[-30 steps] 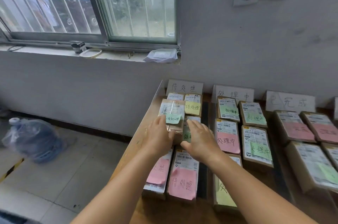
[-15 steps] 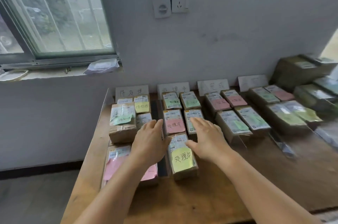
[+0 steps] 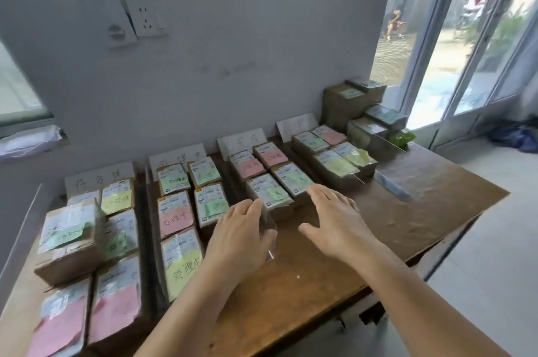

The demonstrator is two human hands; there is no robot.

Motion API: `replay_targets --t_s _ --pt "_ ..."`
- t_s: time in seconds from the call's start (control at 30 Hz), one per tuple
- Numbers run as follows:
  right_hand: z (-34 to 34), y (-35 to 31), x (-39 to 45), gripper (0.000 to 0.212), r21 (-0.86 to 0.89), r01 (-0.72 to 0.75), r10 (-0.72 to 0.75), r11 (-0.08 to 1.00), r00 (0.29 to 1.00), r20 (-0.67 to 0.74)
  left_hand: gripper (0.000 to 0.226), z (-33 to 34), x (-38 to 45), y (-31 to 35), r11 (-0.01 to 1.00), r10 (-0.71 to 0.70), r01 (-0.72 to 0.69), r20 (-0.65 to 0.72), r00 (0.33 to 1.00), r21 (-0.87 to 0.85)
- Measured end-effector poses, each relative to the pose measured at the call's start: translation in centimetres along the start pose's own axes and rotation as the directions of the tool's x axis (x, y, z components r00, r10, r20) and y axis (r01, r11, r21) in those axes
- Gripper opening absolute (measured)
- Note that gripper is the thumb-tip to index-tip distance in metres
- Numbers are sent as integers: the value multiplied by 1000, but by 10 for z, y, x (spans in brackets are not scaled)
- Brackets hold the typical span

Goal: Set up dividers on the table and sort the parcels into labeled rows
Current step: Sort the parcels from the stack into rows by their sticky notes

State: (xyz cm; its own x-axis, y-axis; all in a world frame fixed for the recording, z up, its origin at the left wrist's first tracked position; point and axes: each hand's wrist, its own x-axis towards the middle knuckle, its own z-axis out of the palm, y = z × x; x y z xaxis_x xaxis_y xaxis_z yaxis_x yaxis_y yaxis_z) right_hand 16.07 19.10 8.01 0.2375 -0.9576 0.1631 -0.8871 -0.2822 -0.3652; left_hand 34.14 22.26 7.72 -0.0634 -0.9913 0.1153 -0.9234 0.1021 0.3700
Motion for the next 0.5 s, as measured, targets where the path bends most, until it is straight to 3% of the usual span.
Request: replay_targets --t_s 0.5 --pt "-84 205 0 78 15 -6 6 1000 1000 16 66 83 73 197 999 32 -33 -10 999 -26"
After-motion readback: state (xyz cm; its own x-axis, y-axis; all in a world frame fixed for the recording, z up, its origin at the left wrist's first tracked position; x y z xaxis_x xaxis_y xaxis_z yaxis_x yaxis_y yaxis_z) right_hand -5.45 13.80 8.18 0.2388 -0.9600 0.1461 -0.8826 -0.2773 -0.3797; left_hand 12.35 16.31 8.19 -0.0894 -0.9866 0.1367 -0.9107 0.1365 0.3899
